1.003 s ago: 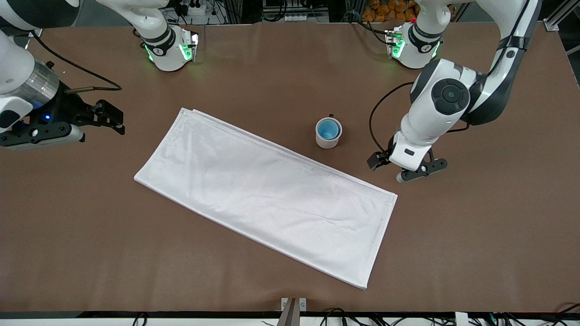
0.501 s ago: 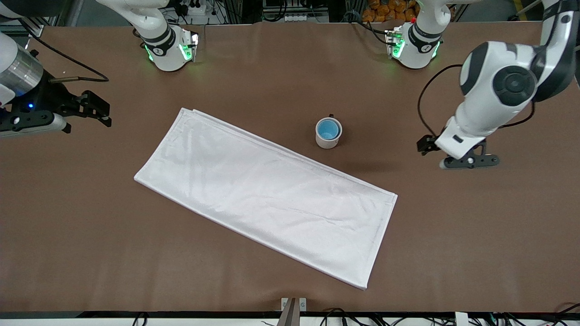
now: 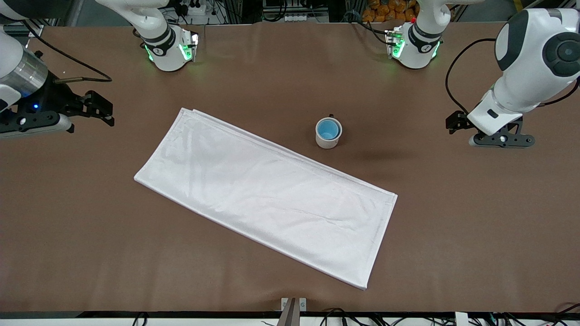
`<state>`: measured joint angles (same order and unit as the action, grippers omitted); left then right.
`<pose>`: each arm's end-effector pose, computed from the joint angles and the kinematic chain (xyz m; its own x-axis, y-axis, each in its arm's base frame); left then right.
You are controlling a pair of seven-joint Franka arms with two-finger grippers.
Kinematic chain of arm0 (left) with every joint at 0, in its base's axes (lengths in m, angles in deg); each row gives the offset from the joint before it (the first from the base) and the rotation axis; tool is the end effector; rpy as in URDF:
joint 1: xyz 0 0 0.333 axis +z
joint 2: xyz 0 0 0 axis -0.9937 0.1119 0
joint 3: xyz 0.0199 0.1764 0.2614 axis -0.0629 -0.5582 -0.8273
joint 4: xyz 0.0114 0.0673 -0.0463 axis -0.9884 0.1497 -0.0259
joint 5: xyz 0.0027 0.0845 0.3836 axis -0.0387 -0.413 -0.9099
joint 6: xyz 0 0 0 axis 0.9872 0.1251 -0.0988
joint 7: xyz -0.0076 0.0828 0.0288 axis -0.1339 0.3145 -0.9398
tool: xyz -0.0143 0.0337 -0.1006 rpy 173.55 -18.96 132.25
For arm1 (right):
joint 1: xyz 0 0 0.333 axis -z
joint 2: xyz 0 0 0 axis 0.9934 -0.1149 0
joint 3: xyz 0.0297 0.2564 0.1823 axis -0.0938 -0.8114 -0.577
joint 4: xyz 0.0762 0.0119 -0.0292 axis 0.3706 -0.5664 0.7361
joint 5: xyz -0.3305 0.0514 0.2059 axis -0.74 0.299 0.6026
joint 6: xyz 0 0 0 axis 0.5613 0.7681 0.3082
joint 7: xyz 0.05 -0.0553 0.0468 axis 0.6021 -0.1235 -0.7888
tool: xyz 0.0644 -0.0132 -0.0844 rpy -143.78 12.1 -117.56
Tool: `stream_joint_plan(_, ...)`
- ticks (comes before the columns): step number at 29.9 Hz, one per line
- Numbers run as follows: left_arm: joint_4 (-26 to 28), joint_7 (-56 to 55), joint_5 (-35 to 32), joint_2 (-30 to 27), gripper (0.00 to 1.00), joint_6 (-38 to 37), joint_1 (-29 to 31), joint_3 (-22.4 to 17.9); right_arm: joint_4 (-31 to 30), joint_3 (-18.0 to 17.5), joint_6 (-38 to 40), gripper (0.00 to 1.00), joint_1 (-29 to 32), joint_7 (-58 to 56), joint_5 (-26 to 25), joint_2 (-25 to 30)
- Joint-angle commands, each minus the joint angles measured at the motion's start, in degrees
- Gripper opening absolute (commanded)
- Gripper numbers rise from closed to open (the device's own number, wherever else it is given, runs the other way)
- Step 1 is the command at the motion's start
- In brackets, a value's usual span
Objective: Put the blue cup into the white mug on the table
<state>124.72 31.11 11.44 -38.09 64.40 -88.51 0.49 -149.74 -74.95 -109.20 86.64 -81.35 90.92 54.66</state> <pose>0.5257 -0.0672 0.4803 0.9927 -0.1050 -0.0585 -0.1107 -0.9884 -0.1040 0.5542 0.0734 0.6181 0.9879 0.1538 0.0224 0.1541 -0.9879 -0.0159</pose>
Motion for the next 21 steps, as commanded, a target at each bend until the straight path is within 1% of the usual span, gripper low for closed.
stream_joint_plan(1, -6.9, 0.4, 1.9, 0.4, 1.00, -0.2, 2.0, -0.6, -1.8, 0.8, -0.5, 1.00, -0.8, -0.8, 0.5, 1.8)
stream_joint_plan(5, -12.8, 0.6, 6.7, 1.5, 1.00, 0.4, 3.7, -0.8, -1.8, 0.8, -0.5, 1.00, -0.8, -0.8, 0.4, 1.7)
stream_joint_plan(9, -17.9, 0.5, 7.3, 2.2, 1.00, 0.4, 3.7, -1.4, -1.8, 0.8, -0.6, 1.00, -0.8, -0.8, 0.4, 1.6)
stream_joint_plan(13, -20.4, 1.3, 7.4, 1.9, 1.00, -0.8, 3.8, -1.4, -1.8, 0.8, -0.7, 1.00, -0.6, -0.8, 0.4, 1.4)
stream_joint_plan(18, -24.0, 7.6, 7.4, 2.0, 1.00, -8.7, 3.6, -1.4, -1.7, 0.8, -0.8, 1.00, -0.5, -0.8, 0.4, 1.3)
stream_joint_plan(21, -25.0, 11.9, 7.4, 1.9, 1.00, -12.5, 3.6, -1.4, -1.7, 0.8, -0.8, 1.00, -0.5, -0.7, 0.4, 1.3)
